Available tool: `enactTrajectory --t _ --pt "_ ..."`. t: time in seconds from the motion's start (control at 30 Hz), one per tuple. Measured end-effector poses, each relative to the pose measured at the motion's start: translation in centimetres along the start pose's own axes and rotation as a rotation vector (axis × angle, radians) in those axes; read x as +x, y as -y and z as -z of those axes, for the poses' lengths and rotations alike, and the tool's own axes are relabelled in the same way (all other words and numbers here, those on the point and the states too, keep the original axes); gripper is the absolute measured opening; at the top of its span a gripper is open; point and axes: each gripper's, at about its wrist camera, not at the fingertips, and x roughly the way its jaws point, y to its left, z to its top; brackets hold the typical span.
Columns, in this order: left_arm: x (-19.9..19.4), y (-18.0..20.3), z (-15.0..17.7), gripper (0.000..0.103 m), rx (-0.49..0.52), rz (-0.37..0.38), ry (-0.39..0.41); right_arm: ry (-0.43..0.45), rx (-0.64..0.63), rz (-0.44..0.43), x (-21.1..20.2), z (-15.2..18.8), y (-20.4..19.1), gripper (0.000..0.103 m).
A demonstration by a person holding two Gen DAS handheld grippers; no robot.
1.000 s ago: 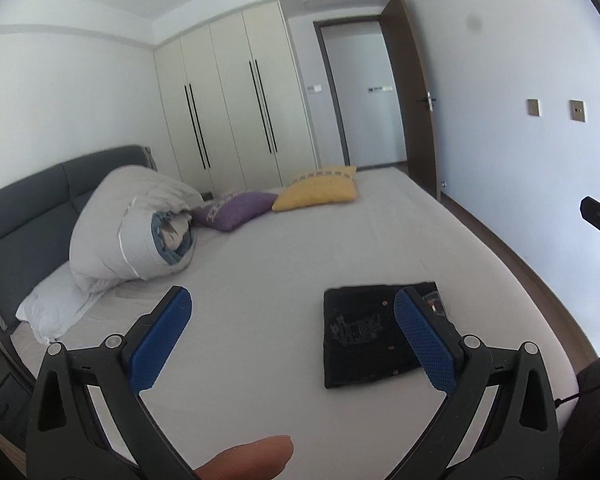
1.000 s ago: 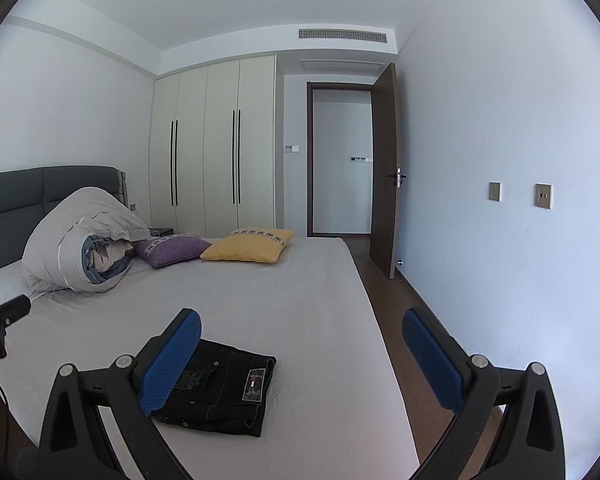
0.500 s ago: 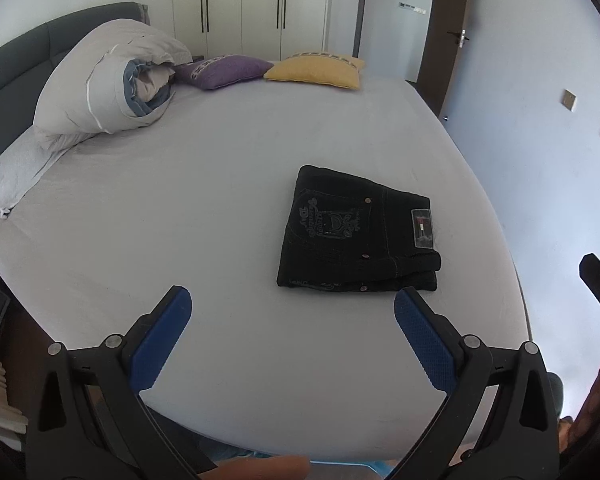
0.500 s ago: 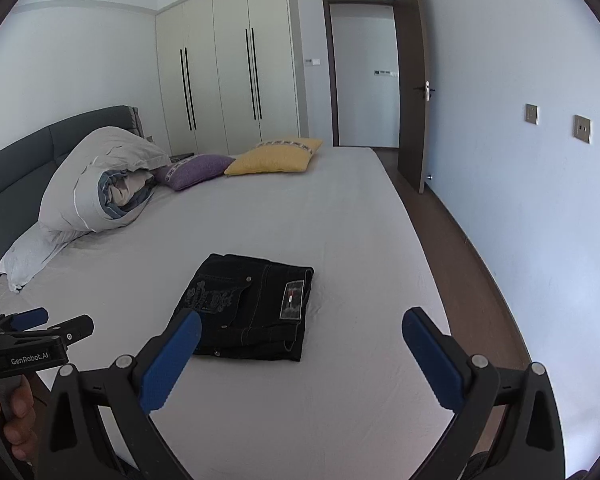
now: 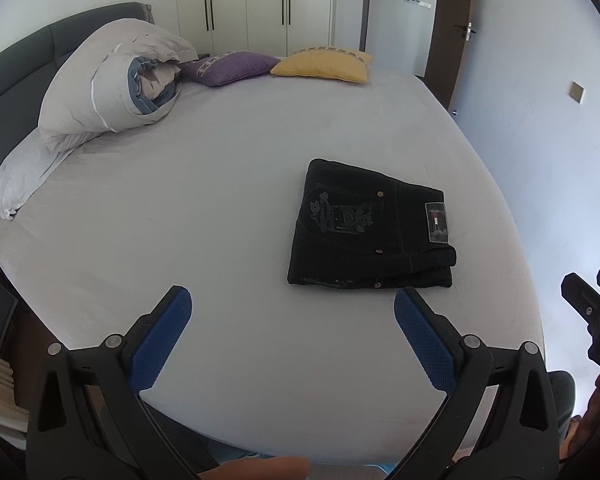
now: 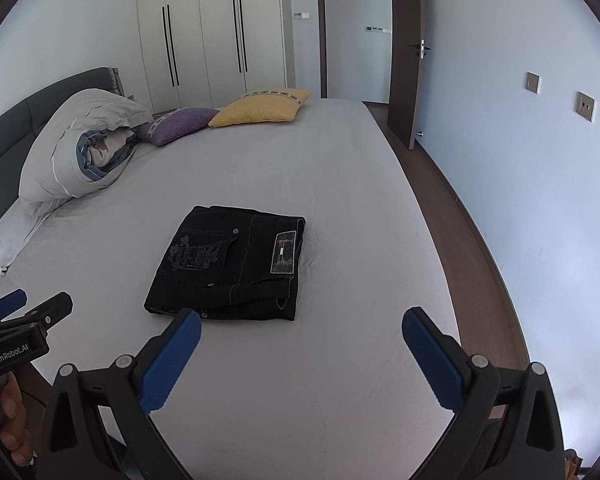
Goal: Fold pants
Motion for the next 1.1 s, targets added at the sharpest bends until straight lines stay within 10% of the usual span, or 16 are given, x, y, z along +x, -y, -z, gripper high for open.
enactTrajectory --t 1.1 --pt "2.4 0.9 0.6 0.103 0.03 0.002 -0.042 -0.034 -0.005 0.001 0.8 0.4 -0.2 0.103"
